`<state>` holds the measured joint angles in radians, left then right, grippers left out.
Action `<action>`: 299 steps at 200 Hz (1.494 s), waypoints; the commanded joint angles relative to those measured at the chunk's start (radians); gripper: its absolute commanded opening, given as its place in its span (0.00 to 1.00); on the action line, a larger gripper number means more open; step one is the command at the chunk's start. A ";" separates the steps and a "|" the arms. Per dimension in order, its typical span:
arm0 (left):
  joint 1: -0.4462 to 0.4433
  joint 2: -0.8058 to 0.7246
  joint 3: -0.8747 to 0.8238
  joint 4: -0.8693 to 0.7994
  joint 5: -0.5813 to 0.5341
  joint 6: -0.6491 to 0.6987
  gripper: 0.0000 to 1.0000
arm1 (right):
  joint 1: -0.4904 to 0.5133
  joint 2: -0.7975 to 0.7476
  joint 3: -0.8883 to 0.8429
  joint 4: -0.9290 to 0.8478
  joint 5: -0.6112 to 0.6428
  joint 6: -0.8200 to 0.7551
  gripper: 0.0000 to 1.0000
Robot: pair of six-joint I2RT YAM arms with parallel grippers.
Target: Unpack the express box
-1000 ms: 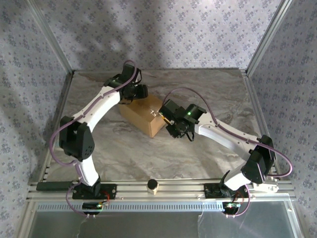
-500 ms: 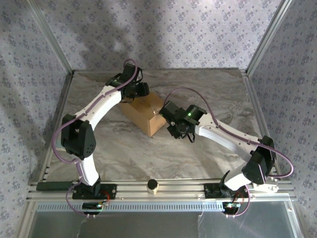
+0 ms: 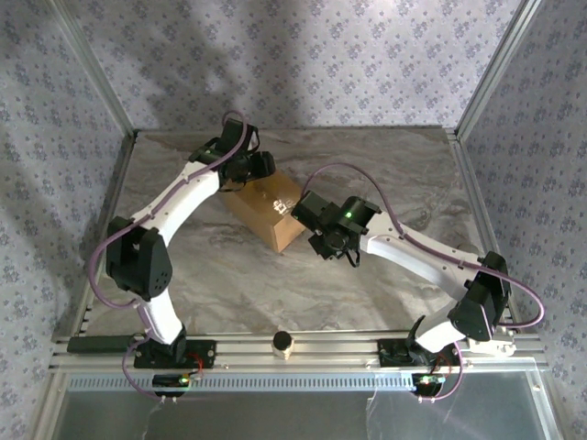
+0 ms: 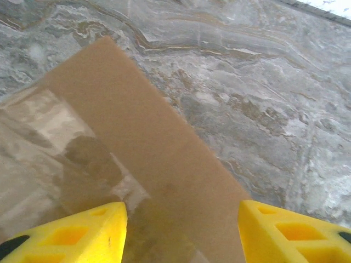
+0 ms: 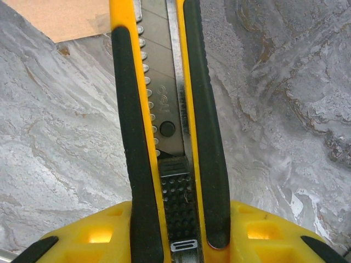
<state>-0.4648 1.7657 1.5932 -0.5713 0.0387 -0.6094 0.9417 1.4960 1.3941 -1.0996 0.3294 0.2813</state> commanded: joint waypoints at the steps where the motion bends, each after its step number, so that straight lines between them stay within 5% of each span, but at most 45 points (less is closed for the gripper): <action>1: -0.006 -0.085 -0.009 0.008 0.057 -0.018 0.58 | 0.008 0.008 0.037 -0.032 0.036 0.030 0.00; 60: -0.006 -0.296 -0.162 -0.005 0.064 -0.041 0.59 | 0.034 0.016 0.055 -0.058 0.068 0.045 0.00; 134: -0.078 -0.558 -0.614 0.103 0.039 -0.140 0.54 | 0.079 0.078 0.101 -0.116 0.110 0.080 0.00; 299: -0.165 -0.493 -0.683 0.179 0.042 -0.205 0.52 | 0.107 0.114 0.136 -0.172 0.151 0.136 0.00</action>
<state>-0.6243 1.2636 0.9089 -0.4152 0.0860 -0.7994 1.0393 1.5929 1.4971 -1.2430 0.4496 0.3969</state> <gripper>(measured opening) 0.522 0.353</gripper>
